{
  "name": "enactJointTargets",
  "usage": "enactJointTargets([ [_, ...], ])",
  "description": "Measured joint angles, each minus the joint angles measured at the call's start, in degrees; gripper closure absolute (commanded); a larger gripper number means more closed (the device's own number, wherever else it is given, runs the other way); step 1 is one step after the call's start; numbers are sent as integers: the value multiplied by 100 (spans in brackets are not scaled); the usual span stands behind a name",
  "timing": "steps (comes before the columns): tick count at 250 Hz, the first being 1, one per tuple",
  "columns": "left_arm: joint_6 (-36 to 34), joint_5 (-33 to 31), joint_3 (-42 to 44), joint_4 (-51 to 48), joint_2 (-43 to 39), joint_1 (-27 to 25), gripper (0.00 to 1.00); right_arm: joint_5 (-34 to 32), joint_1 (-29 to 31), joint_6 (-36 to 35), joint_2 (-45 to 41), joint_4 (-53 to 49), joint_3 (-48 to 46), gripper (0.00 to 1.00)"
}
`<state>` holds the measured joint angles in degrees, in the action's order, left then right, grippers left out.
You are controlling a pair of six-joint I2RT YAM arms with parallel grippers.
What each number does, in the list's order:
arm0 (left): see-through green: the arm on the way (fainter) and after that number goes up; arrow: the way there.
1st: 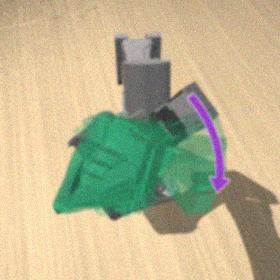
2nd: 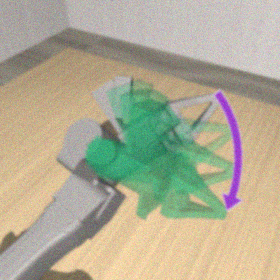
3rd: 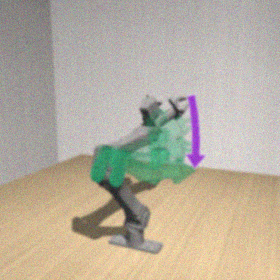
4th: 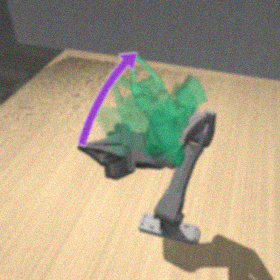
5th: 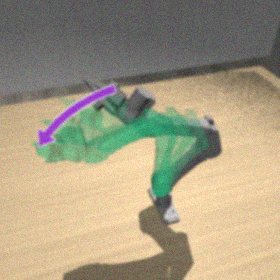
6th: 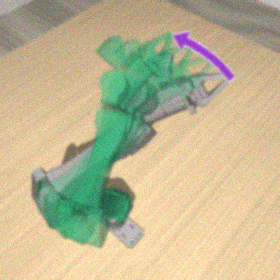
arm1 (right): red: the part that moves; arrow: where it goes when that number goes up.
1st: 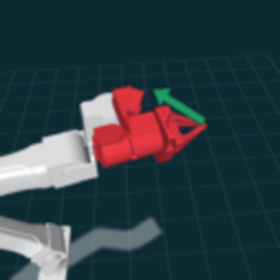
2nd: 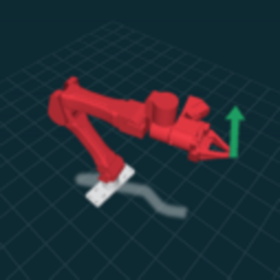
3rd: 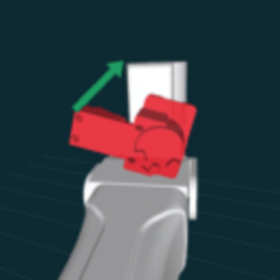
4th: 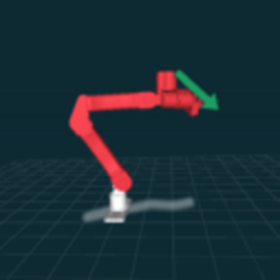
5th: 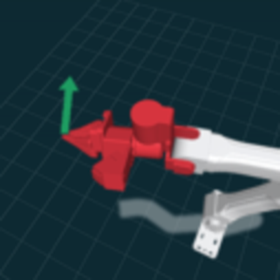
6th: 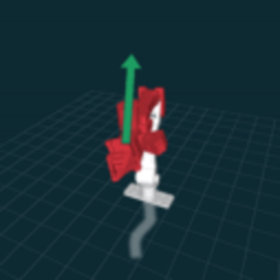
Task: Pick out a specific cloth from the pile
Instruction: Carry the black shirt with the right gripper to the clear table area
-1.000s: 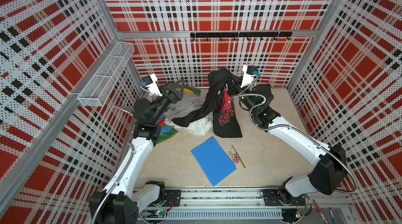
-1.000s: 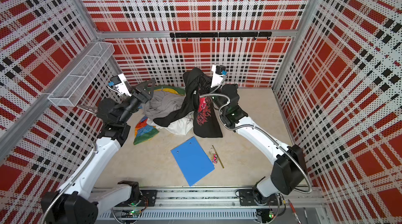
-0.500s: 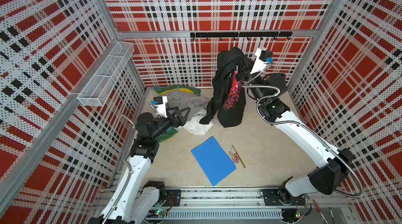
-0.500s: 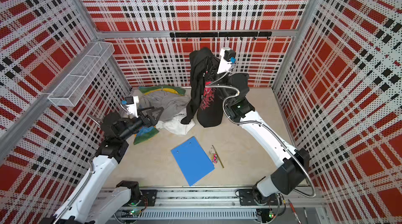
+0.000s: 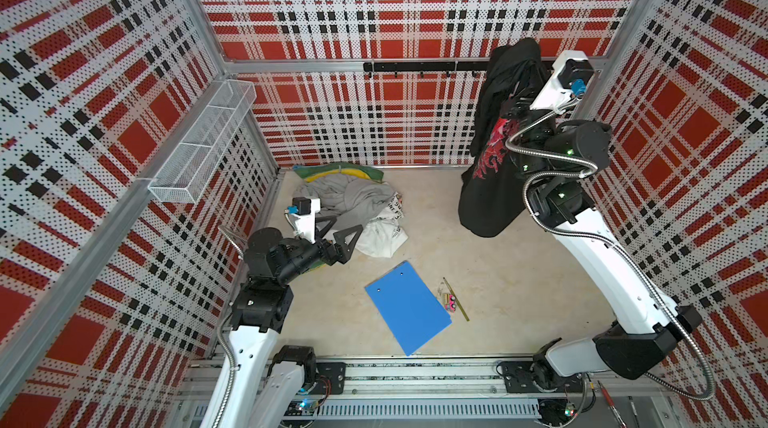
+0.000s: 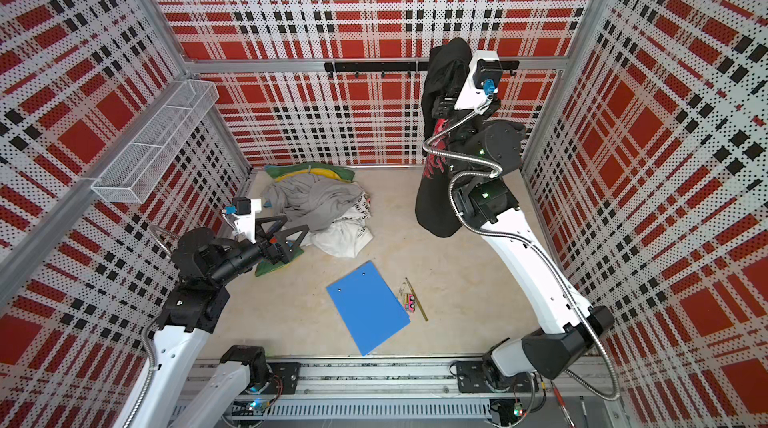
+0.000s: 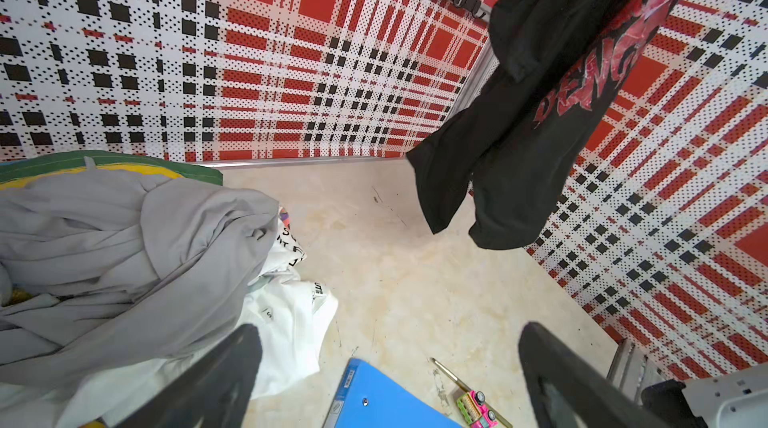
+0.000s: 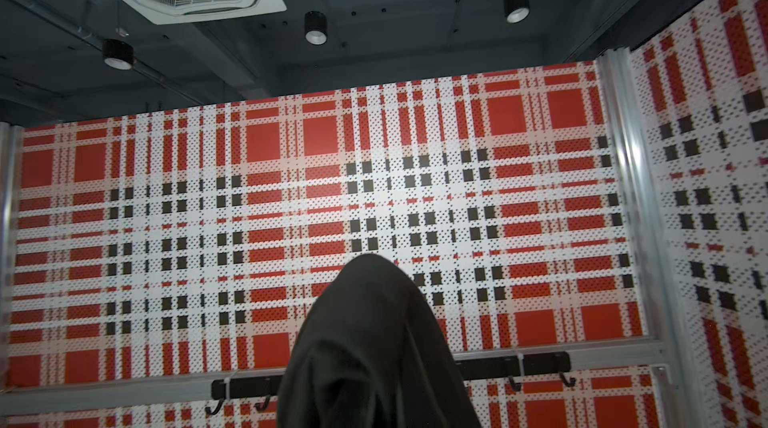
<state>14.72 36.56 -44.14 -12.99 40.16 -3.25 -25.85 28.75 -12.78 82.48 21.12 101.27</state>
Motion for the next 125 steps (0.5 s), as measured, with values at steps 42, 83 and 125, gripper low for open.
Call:
enactJointTargets([
  [42, 59, 166, 90, 7, 63, 186, 1, 131, -341, 44, -179, -302, 15, 100],
  [83, 109, 236, 127, 11, 59, 221, 1, 673, -345, 319, -214, -713, 22, 100],
  [125, 153, 249, 157, 15, 59, 258, 1, 1373, -345, 695, 11, -1303, 179, 100],
])
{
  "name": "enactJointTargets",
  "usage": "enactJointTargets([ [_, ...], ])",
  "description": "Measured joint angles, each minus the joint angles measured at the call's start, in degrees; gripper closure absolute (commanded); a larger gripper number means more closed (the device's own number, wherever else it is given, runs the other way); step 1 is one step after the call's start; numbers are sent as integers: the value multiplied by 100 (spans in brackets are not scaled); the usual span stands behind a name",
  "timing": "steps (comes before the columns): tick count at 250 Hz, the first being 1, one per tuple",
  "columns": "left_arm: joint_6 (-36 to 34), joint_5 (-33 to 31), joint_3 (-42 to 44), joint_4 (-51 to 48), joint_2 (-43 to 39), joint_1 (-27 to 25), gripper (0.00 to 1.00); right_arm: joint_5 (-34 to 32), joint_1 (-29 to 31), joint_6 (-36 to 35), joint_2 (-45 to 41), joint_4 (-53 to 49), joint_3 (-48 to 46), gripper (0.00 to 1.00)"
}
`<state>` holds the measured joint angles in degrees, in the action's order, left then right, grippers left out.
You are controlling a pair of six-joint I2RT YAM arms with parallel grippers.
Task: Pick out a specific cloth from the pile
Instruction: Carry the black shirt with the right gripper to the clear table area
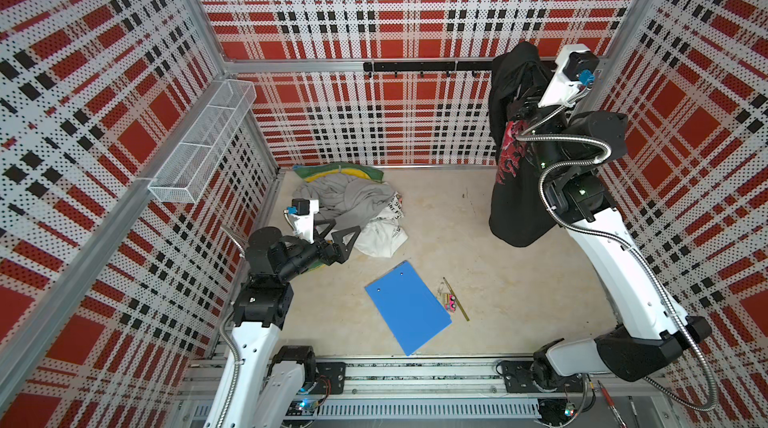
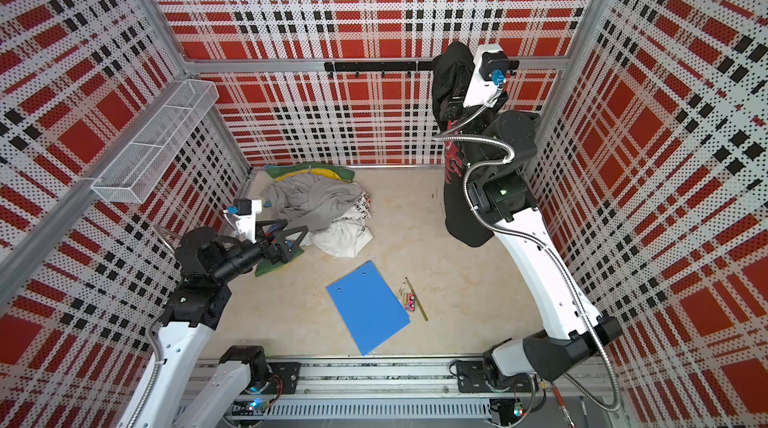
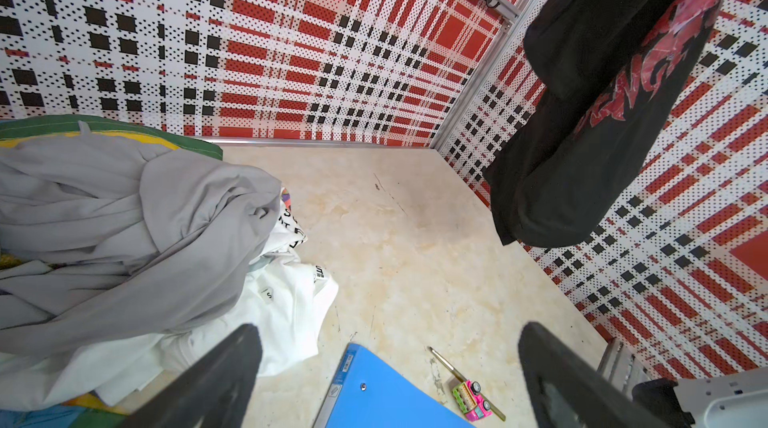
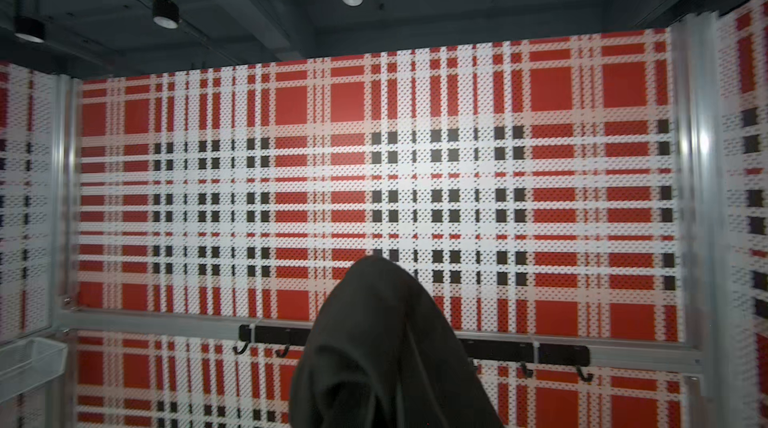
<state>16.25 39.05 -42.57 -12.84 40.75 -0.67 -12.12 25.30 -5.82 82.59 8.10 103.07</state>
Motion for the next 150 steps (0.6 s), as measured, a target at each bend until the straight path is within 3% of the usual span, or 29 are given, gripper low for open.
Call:
enactJointTargets([
  [72, 20, 15, 13, 57, -31, 26, 1, 323, 0, 313, 149, -341, -699, 100],
  [150, 24, 33, 13, 81, -31, 33, 1, -219, -109, 284, 225, -603, -833, 100],
])
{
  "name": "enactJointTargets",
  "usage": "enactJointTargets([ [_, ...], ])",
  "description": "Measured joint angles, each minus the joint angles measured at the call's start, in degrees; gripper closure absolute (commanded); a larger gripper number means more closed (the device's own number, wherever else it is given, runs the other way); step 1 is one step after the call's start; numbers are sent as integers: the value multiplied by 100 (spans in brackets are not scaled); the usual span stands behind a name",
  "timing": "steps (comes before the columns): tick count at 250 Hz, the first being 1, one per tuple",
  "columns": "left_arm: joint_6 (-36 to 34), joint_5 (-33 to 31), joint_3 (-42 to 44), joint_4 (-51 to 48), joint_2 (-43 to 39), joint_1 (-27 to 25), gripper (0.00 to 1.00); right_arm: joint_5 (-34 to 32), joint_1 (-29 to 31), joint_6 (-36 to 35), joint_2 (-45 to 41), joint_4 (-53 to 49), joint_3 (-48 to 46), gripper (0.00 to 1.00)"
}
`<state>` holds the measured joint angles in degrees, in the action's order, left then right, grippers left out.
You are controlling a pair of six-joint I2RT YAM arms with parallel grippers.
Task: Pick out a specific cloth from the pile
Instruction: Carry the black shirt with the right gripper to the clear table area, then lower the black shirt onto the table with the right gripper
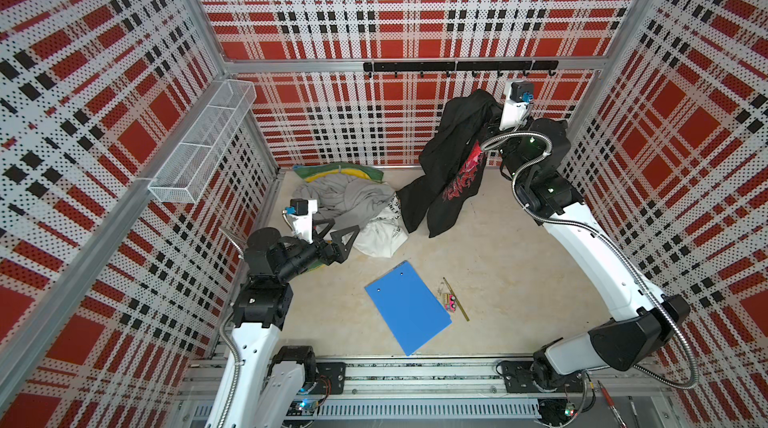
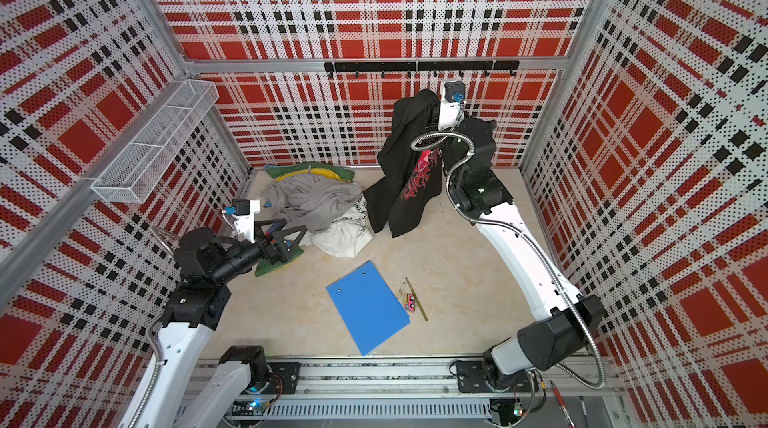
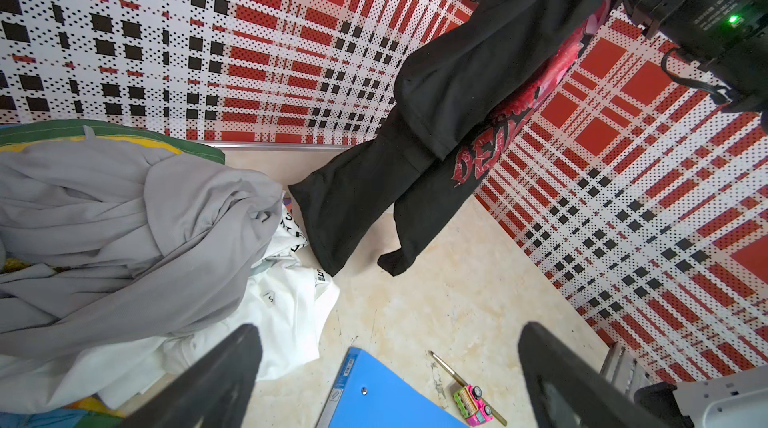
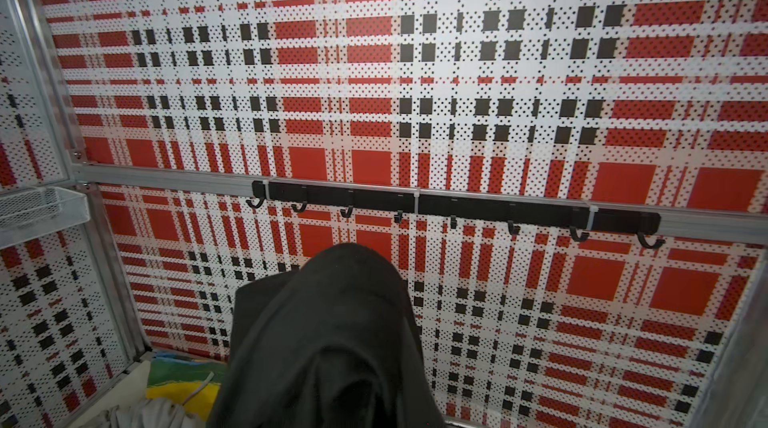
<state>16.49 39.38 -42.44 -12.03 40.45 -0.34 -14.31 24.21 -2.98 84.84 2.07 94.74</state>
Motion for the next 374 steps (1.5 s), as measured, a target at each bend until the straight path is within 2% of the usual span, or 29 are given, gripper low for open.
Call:
enactJointTargets([
  [38, 2, 11, 4, 0, -13, 0, 1, -173, -116, 2, 0, -31, 2, 100],
  [76, 7, 31, 9, 0, -31, 31, 1, -7, -216, 74, -2, -138, -15, 100],
  [104, 15, 28, 17, 2, -68, 52, 1, 219, -256, 140, -245, 227, -817, 100],
  [128, 24, 31, 42, 7, -120, 66, 1, 385, -345, 273, -337, 155, -1401, 100],
  [164, 61, 83, 42, 48, -81, 81, 1, 647, -605, 520, -269, -68, -1493, 100],
  [206, 103, 90, 44, 46, -118, 96, 1, 841, -719, 721, -286, 205, -1622, 100],
  [240, 109, 90, 79, 59, -229, 98, 1, 898, -702, 855, -555, 507, -2413, 100],
  [318, 136, 155, 79, 90, -212, 195, 1, 964, -704, 903, -1213, 518, -4094, 100],
  [374, 146, 164, 92, 107, -225, 221, 1, 1600, -704, 1154, -1123, 706, -4715, 100],
])
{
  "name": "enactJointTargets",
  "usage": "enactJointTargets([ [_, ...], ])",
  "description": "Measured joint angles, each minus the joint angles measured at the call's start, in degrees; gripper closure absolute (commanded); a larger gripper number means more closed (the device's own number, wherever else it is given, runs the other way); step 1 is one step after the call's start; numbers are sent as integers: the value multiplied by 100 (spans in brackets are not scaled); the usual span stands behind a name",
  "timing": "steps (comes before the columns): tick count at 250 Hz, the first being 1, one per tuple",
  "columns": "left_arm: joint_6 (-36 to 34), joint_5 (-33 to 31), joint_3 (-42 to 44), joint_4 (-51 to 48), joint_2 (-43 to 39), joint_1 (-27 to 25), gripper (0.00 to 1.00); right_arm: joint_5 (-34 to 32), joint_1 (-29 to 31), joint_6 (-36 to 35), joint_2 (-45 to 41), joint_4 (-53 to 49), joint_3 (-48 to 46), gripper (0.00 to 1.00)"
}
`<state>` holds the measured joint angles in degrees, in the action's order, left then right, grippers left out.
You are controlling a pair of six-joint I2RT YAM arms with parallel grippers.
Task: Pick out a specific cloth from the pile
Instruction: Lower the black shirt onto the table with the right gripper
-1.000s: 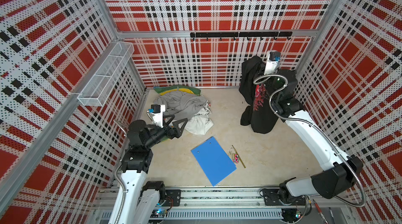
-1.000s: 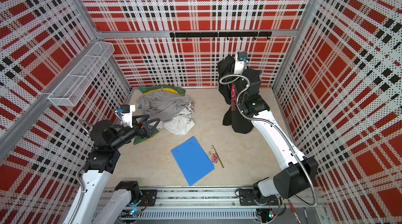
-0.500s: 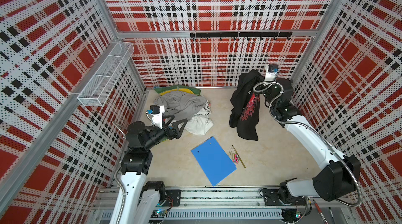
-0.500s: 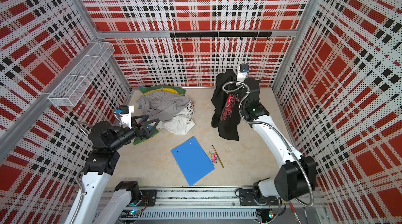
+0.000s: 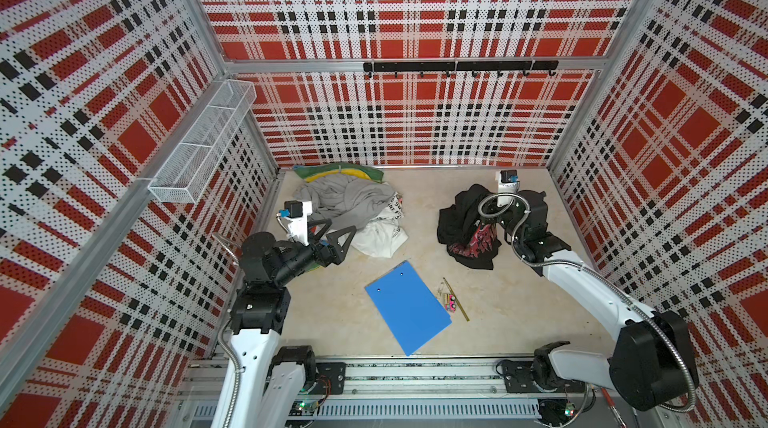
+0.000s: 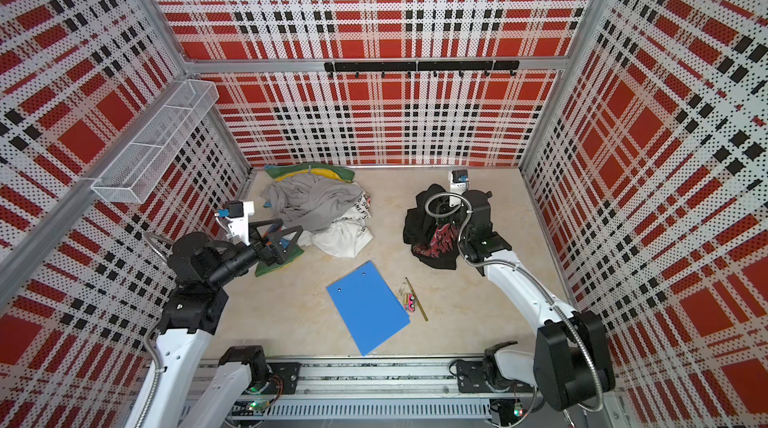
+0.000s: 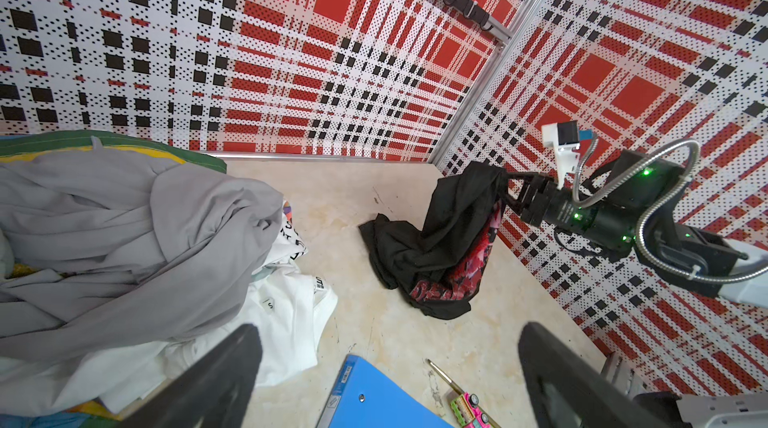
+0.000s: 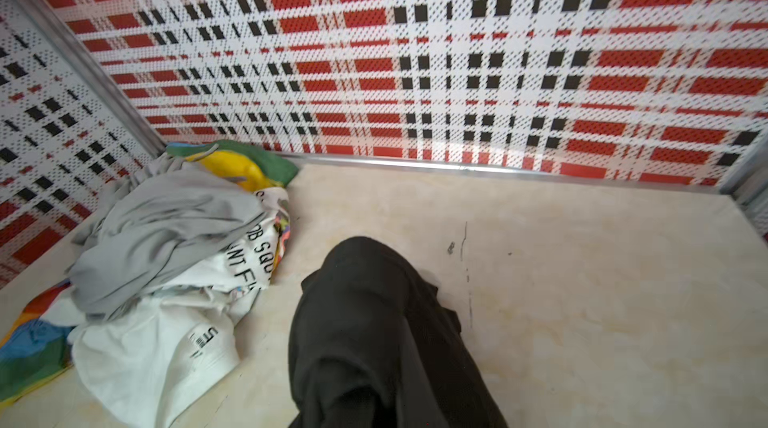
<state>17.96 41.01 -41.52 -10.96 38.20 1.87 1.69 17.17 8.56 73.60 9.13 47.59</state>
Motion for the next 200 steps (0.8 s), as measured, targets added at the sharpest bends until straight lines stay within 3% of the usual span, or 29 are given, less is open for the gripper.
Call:
enactJointTargets([
  [109, 7, 15, 13, 4, -4, 11, 1, 378, 7, 527, 1993, 61, -9, 100],
  [200, 24, 39, 13, 22, 4, 35, 1, -293, -118, 822, 2957, -52, 450, 100],
])
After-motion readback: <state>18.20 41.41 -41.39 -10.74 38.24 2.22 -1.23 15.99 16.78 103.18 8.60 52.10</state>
